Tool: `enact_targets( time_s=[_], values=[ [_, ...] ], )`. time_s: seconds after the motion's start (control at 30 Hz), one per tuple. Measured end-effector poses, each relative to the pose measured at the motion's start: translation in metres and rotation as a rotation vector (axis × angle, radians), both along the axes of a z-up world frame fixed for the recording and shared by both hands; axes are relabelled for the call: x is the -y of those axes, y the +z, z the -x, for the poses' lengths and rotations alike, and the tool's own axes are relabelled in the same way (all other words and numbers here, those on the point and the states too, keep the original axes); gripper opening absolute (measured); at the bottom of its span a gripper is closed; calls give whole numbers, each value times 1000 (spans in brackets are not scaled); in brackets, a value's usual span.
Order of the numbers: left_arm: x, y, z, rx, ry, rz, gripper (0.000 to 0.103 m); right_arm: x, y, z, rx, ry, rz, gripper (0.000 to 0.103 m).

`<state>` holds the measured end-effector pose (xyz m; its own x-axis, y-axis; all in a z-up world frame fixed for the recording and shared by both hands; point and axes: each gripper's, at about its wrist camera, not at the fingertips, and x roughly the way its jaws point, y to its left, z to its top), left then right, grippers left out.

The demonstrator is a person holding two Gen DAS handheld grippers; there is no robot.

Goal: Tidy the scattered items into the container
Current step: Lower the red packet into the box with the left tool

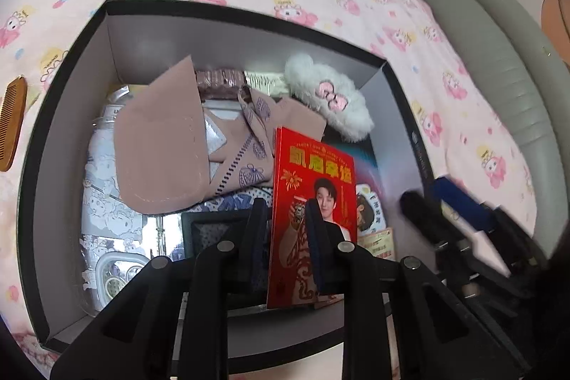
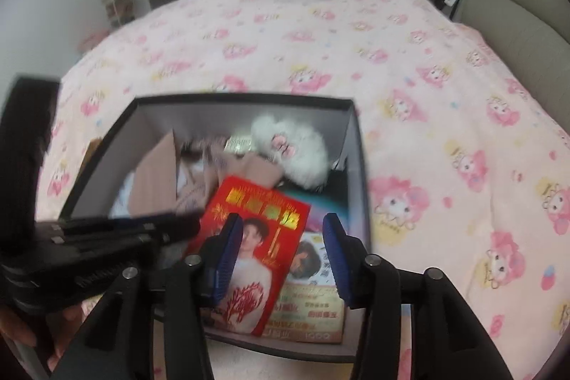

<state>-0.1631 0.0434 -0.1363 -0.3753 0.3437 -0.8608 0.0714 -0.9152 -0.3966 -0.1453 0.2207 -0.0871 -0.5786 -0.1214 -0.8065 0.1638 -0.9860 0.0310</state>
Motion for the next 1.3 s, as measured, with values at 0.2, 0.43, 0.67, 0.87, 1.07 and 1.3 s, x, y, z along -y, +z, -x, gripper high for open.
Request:
enact_targets(
  time_s=[0.2, 0.43, 0.67, 0.87, 1.07, 1.3],
  values=[
    [-22, -11, 6, 45, -49, -6, 21, -13, -17, 14, 97, -48, 54, 43],
    [-18, -2, -1, 6, -101, -109, 25, -21, -7, 13, 57, -74, 111, 43],
    [8, 12, -15, -39, -30, -38, 25, 1, -19, 16, 119, 70, 165, 43],
    [22, -7, -20, 29, 6, 28, 27, 22, -48, 24, 235, 122, 115, 43],
    [36, -3, -25, 16, 46, 13, 27, 25, -66, 25, 285, 88, 30, 43],
    [30, -1, -8, -22, 46, 16, 27, 17, -65, 35, 272, 51, 132, 43]
  ],
)
